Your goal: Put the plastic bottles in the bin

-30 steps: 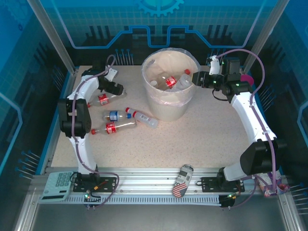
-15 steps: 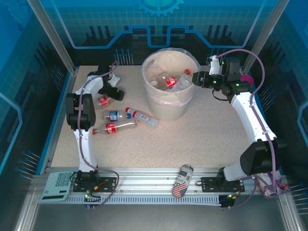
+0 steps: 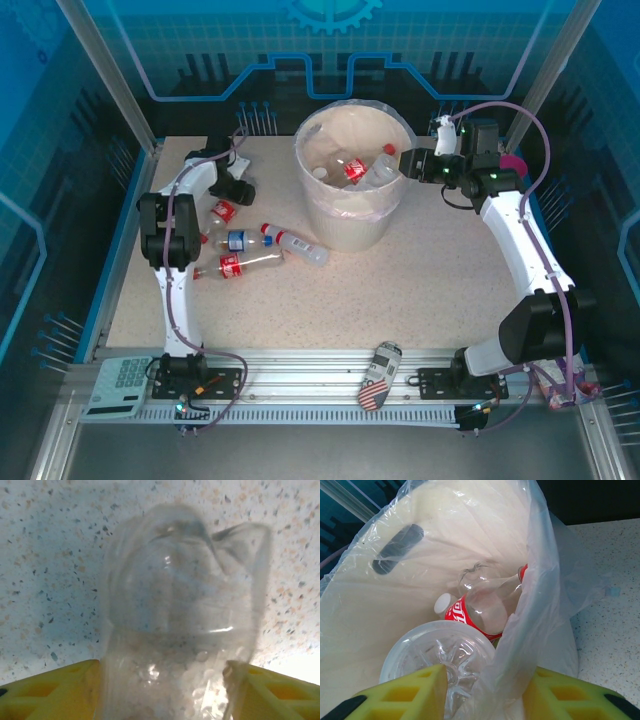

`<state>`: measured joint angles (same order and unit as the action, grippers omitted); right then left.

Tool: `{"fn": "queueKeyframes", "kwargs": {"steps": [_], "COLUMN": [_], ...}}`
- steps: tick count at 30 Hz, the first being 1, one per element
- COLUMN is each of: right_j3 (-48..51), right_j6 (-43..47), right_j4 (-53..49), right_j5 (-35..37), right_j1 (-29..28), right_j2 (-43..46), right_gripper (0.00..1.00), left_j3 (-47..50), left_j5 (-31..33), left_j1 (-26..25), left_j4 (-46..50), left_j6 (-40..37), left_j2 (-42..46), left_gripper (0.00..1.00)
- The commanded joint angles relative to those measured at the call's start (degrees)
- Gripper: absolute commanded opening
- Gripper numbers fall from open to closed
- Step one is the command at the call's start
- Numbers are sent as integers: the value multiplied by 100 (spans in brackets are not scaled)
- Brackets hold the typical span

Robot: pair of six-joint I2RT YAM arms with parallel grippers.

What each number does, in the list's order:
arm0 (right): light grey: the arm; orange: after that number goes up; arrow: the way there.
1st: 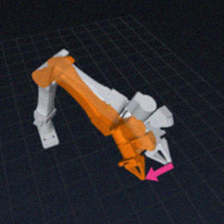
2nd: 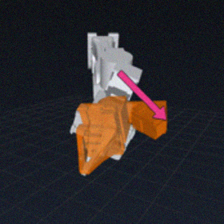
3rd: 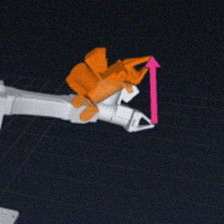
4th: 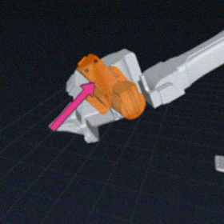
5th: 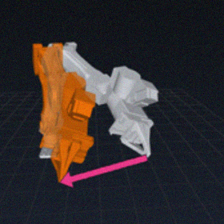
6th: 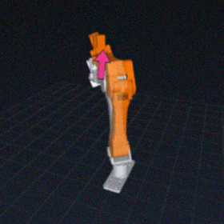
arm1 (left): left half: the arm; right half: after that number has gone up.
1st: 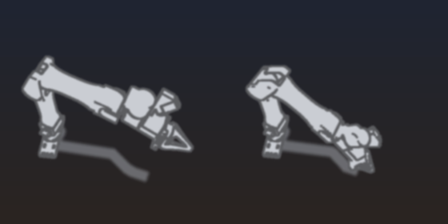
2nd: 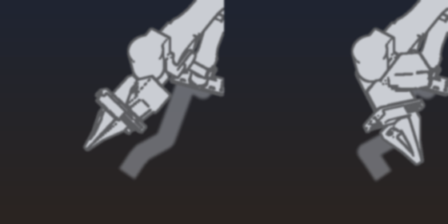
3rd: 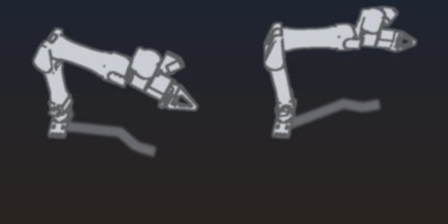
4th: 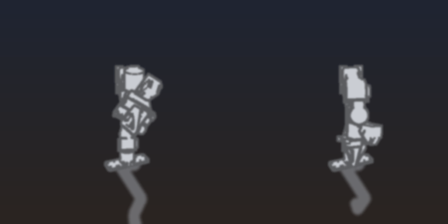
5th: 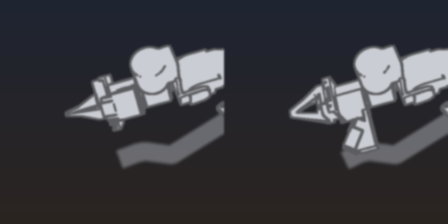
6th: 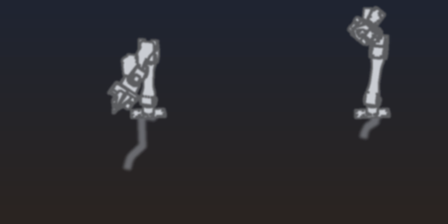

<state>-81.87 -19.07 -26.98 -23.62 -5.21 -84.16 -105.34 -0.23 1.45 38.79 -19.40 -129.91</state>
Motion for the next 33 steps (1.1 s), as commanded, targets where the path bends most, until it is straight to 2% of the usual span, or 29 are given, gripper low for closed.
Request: {"fn": "queueKeyframes", "kwargs": {"steps": [1, 9, 14, 18, 23, 33], "right_j3": [49, 91, 135, 138, 128, 105], "right_j6": [25, -52, -27, 0, 0, -18], "right_j4": [-539, -432, -439, -469, -474, -528], "right_j5": [-79, -165, -162, -148, -147, -103], "right_j1": [-91, -86, -92, -91, -93, -87], "right_j2": [-14, 0, 39, 64, 57, 122], "right_gripper": [43, 43, 43, 43, 43, 43], "left_j3": [-175, -261, -417, -389, -382, -568], "left_j5": [-21, 74, 217, 339, 298, 415], "left_j1": [-46, -83, -90, -90, -93, -101], "left_j4": [-243, -161, 326, 494, 536, 567], "left_j6": [283, 275, 173, 164, 233, 302], "left_j2": [580, 940, 569, 265, -27, -218], "left_gripper": [63, 63, 82, 85, 80, 58]}}
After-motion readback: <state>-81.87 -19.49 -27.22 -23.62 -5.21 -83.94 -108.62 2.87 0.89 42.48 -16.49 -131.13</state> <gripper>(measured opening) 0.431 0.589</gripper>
